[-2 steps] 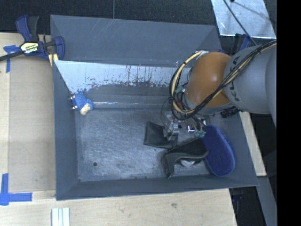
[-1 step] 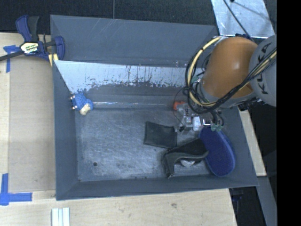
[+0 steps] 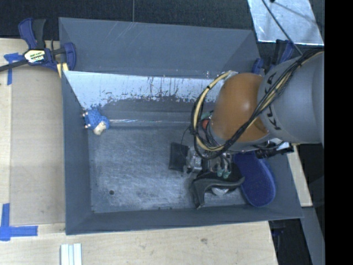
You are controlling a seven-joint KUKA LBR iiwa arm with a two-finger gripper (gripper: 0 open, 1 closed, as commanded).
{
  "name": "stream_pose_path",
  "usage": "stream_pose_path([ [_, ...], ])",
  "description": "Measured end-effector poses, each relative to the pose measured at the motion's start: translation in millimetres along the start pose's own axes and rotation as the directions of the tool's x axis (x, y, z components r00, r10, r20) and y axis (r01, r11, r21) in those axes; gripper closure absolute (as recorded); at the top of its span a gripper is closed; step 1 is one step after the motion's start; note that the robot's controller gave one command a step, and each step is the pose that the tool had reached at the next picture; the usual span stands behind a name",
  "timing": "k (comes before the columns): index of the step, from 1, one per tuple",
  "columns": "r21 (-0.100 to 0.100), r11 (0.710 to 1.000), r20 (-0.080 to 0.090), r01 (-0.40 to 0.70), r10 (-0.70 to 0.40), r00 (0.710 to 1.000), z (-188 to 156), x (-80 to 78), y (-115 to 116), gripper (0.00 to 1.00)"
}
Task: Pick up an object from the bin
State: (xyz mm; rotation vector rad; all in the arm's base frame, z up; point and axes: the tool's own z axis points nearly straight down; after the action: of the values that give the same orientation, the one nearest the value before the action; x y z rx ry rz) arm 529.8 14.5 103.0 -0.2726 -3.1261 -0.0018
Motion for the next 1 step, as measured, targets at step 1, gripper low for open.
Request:
stream_pose_path([
  [1, -0.002, 0.972, 0.008, -0.234, 0.234, 0.972, 10.4, -18.3, 10.7, 1.00],
])
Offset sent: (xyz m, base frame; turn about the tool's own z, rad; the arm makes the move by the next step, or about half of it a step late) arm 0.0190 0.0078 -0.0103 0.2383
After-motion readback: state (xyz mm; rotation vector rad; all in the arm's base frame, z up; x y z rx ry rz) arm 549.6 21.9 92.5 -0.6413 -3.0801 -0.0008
